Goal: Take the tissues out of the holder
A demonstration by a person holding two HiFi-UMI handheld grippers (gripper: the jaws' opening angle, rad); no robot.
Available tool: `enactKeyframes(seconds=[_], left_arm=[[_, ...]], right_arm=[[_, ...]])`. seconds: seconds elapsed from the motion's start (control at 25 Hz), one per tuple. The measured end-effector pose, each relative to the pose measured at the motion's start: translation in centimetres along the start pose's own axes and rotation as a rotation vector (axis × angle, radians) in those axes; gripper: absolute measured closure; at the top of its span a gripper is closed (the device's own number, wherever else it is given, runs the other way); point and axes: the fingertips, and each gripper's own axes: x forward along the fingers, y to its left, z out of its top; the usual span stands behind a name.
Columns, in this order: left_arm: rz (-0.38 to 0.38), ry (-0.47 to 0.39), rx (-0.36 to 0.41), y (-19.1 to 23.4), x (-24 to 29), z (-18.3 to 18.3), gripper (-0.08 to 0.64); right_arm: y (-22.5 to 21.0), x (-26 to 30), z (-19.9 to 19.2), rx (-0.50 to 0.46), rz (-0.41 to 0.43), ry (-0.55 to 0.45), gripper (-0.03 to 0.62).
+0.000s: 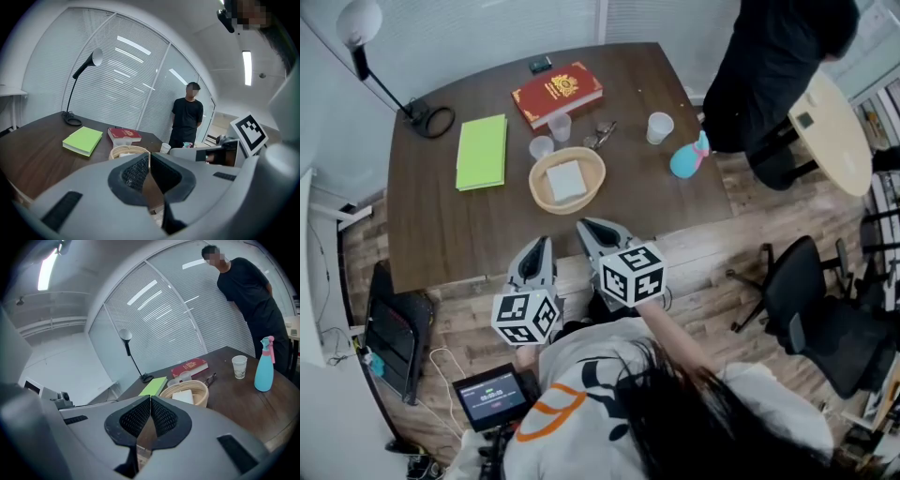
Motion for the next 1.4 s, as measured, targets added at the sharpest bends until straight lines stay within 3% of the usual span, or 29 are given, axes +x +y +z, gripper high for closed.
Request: enactKeyframes(seconds=[0.48,0.88,1.4], left_arm=[[0.000,-0.006,0.007,-0.5,5.7,1.9,0.555],[0.004,0.021,0.008,-0.2,7.5,1.9,0.555],[-0.097,0.068,0.041,1.7,9.6,3.0,0.555]], right_arm=[[-5.1,2.2,2.8,0.026,0.010,0.005,0.580],[-6.5,3.2,2.8,0.051,0.010,0.024,0.580],[-6.8,5.3,3.4,0.087,-0.053,-0.011,0.580]])
